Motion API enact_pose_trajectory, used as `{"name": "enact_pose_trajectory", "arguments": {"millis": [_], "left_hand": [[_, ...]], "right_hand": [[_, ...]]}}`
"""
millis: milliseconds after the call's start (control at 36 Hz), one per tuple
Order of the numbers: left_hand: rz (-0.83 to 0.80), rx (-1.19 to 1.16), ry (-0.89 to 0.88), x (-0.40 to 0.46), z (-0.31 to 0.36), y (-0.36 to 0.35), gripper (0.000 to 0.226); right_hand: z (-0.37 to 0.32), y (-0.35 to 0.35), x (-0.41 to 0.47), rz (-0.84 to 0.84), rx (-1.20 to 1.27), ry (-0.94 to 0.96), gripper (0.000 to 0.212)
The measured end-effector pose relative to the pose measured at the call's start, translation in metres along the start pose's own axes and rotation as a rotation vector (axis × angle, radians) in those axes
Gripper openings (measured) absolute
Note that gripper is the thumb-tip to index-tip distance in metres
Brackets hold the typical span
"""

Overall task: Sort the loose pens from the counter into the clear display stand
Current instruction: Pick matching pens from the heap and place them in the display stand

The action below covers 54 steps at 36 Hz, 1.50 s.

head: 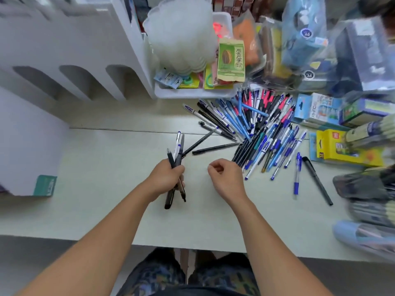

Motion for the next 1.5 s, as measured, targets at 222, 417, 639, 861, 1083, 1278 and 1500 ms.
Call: {"name": "enact_pose_trajectory", "arguments": {"millis": [222,417,639,861,1083,1278,1500], "left_hand": [[-0.211,-0.518,-0.023,-0.035,-0.002,-0.023,0.014],[-0.421,-0.483,-0.027,-0.082,-0.002,-0.027,0.005],[-0.292,-0.587,-0.095,-0.106,-0.029,0.03,0.012],[-0.209,-0.735,-0.1,-0.12,-0.062,0.083,0.016],[-0.285,-0.713,-0.216,-0.153,-0.079,0.141,0.026],[-0.33,-0.695,-0.327,-0.203,-0.098,0.202,0.023],[-0.319,-0.702,-0.48,-0.257,-0.116,0.277,0.021]], "right_hand": [[-0.019,-0.048,-0.019,-0.323,0.775,-0.281,0.042],[-0.087,-0.079,-0.022,-0.479,0.883,-0.187,0.033],[-0.129,-0.115,-0.016,-0.368,0.977,-0.15,0.03],[-0.12,-0.087,0.045,0.169,-0.472,-0.008,0.053],[-0.133,-0.143,0.044,0.133,-0.769,-0.041,0.025],[-0.219,-0.231,-0.102,-0.098,0.471,0.076,0.018],[-0.314,-0.337,-0.156,-0.306,0.595,0.119,0.021]]}}
Point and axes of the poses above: each hand's wrist, its own x-axis towards the middle knuckle, its own y-axis out of the back of the hand, z = x × y, the point moved 9 cm from there along x, towards the middle knuckle, and after that the axes turned 11 degrees about -z, right-handed, at the moved point
